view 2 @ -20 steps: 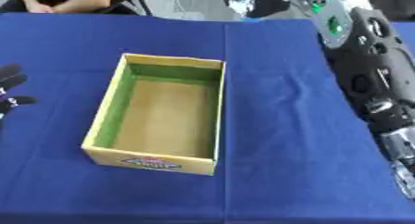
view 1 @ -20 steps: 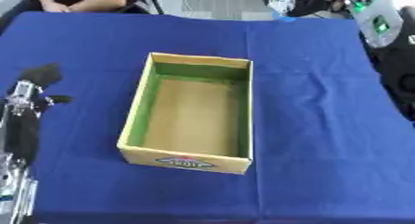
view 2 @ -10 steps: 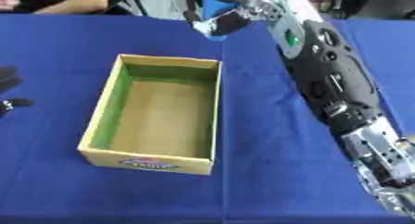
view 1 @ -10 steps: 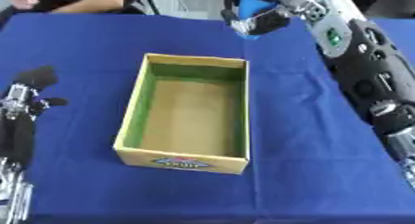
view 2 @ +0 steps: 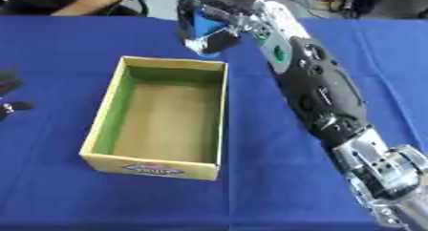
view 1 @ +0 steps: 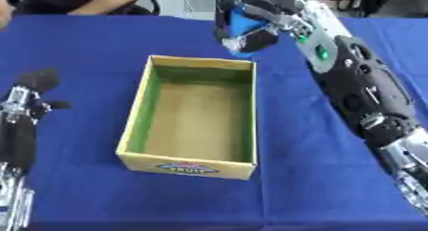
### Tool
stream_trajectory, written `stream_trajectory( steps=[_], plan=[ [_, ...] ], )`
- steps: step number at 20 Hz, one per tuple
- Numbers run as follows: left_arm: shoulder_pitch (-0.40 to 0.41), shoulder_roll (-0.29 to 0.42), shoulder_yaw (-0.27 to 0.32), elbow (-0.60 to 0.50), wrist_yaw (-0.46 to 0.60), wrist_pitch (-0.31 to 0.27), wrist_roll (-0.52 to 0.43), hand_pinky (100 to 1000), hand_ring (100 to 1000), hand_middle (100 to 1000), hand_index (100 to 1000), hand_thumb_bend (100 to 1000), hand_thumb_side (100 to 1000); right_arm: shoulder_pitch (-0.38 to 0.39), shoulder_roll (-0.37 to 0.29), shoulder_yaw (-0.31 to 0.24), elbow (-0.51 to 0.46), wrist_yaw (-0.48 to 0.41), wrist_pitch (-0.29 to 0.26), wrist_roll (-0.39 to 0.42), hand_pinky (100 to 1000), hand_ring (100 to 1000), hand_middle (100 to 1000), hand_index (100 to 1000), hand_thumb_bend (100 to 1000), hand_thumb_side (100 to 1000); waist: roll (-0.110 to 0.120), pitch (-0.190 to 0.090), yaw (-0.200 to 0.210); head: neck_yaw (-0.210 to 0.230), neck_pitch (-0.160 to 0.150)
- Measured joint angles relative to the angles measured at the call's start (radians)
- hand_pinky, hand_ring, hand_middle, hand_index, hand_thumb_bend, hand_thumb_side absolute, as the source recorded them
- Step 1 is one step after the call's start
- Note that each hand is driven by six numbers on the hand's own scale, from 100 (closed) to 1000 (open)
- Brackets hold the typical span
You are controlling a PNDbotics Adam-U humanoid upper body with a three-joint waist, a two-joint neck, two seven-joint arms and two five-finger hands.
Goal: Pick up objects on the table and place them in the box.
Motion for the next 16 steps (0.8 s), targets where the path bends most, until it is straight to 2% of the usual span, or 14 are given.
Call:
stream_trajectory(
  steps=[5, 7, 8, 11, 12, 13, 16],
  plan=[
    [-0.004, -0.004, -0.003, 0.0, 0.001, -0.001, -0.002, 633, 871, 870, 810, 428, 1000, 0.03, 0.053, 0.0, 0.036, 0.036, 0.02, -0.057, 221, 234, 328, 537, 100, 380, 0.0, 0.002, 0.001, -0.003, 0.0],
    [-0.008, -0.004, -0.006, 0.0, 0.002, -0.001, -0.002, 633, 871, 871, 810, 428, 1000, 0.038, 0.072, 0.0, 0.046, 0.059, 0.034, -0.097, 233, 259, 348, 570, 100, 428, 0.0, 0.003, 0.001, -0.003, 0.0],
    [-0.008, -0.005, -0.006, 0.0, 0.003, -0.001, -0.003, 633, 872, 871, 810, 428, 1000, 0.042, 0.081, 0.0, 0.051, 0.071, 0.041, -0.122, 252, 300, 387, 608, 100, 457, 0.0, 0.003, 0.001, -0.003, 0.0],
    [-0.008, -0.005, -0.006, 0.0, 0.003, 0.0, -0.004, 634, 872, 871, 810, 428, 1000, 0.057, 0.101, 0.007, 0.062, 0.104, 0.051, -0.195, 427, 465, 542, 756, 100, 566, 0.0, 0.003, 0.001, -0.003, 0.0],
    [-0.008, -0.005, -0.006, 0.0, 0.003, 0.0, -0.005, 634, 872, 871, 810, 428, 1000, 0.062, 0.105, 0.011, 0.067, 0.113, 0.05, -0.214, 545, 557, 647, 847, 100, 628, 0.0, 0.003, 0.0, -0.003, 0.0],
    [-0.008, -0.005, -0.006, 0.0, 0.003, 0.001, -0.005, 634, 872, 871, 809, 427, 1000, 0.066, 0.108, 0.015, 0.071, 0.122, 0.046, -0.228, 638, 629, 718, 900, 100, 676, 0.0, 0.003, 0.0, -0.003, 0.0],
    [-0.008, -0.005, -0.006, 0.0, 0.003, 0.001, -0.005, 634, 873, 871, 809, 427, 1000, 0.078, 0.114, 0.026, 0.088, 0.144, 0.027, -0.245, 911, 843, 898, 1000, 100, 839, 0.0, 0.003, 0.0, -0.003, 0.0]
  ],
)
